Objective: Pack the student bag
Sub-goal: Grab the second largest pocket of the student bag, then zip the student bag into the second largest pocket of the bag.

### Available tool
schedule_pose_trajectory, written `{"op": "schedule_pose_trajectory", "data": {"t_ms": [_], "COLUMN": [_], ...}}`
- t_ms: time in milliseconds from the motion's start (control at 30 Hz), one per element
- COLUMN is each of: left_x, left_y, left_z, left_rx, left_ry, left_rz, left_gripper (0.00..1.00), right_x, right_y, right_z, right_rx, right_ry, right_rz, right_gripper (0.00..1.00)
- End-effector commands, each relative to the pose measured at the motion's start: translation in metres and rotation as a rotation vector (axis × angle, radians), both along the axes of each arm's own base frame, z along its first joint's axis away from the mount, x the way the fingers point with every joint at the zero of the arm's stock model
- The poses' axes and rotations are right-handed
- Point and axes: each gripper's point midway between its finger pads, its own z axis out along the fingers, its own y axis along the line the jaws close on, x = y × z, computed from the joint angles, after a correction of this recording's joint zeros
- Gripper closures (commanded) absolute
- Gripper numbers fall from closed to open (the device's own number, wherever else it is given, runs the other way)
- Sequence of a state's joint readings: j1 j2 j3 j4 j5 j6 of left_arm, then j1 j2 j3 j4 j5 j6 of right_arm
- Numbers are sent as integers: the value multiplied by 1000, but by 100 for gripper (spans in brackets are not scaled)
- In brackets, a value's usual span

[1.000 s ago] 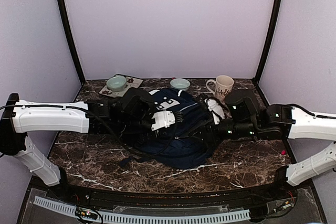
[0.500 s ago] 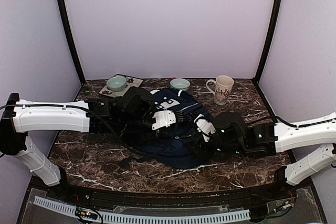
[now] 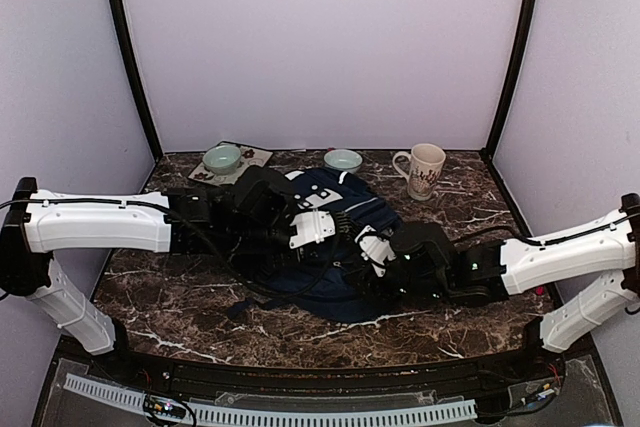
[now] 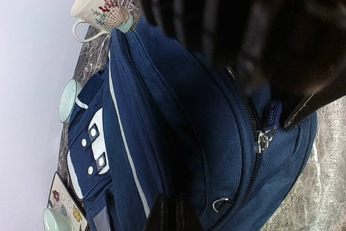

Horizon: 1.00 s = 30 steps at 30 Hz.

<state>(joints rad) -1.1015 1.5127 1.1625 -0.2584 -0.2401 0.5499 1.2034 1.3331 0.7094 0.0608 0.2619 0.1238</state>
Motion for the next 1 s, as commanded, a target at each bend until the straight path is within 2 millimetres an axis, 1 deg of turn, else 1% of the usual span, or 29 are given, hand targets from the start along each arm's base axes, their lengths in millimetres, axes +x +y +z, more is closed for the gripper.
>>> {"op": "schedule_pose_trajectory", "data": {"t_ms": [0,133,367,433,533,700,767,800,967], "left_x": [12,11,10,10,10,8,5,4,-3], "left_y": [-10,-10,-9,-7,-4,3,6,8,19], "left_z": [44,44,44,42,37,34,34,33,26], "left_rx": [-119,-115,-109,-101,-83,-85,-97,-97,-102], "left_ry": [-59,-61,-61,-59,-57,-49,-45,-41,-11], "left_rz": [24,19,10,13,21,34,38,42,49], "left_gripper": [100,100,100,100,100,100,100,100,100], "right_x": [6,7,6,4,2,-3,-4,-2,-4], "right_y": [21,26,26,27,26,18,12,8,-4], "right_z": [21,23,23,24,24,23,29,32,42], "right_rx": [60,67,86,85,76,42,46,67,99], "right_ry": [-44,-41,-29,-24,-13,9,4,23,46], "right_rz": [20,17,11,11,4,-10,-15,-54,-87], "right_gripper": [66,73,88,92,96,100,100,100,100]}}
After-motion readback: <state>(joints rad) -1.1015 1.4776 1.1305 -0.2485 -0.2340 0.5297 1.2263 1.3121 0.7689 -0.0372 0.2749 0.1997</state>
